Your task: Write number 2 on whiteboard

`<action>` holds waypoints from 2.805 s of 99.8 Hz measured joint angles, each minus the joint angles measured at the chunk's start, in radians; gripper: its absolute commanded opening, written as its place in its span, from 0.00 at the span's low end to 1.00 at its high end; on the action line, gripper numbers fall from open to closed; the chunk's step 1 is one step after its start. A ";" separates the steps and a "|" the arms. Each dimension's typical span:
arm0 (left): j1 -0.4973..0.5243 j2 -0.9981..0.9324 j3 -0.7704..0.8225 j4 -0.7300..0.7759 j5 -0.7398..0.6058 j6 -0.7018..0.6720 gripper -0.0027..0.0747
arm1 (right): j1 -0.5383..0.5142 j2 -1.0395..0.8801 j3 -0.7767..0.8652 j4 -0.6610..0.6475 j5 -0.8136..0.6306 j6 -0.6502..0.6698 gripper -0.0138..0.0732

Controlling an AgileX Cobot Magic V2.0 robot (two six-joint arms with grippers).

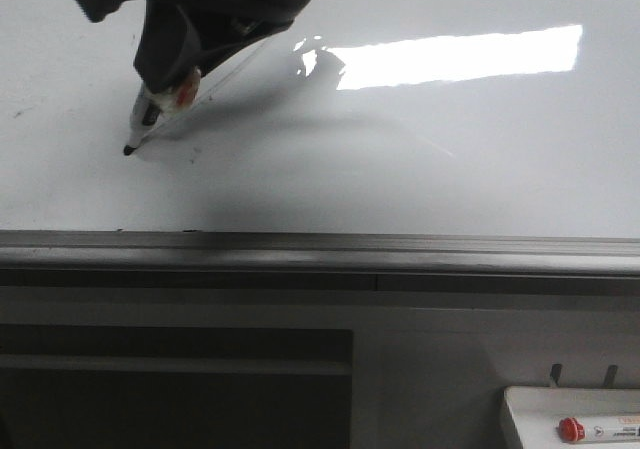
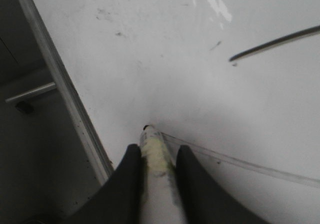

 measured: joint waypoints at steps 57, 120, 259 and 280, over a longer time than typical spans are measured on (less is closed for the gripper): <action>0.000 0.000 -0.001 -0.006 -0.006 0.000 0.01 | -0.329 -0.295 0.109 0.065 0.328 0.062 0.08; 0.000 0.005 -0.001 -0.082 -0.060 -0.002 0.43 | -0.459 -0.695 0.313 0.259 0.147 -0.080 0.08; 0.000 0.331 -0.162 -0.391 0.407 0.257 0.05 | 0.345 -0.472 0.089 0.377 -0.014 -0.347 0.08; 0.000 0.331 -0.162 -0.385 0.413 0.274 0.01 | 0.345 -0.472 0.089 0.378 -0.009 -0.347 0.24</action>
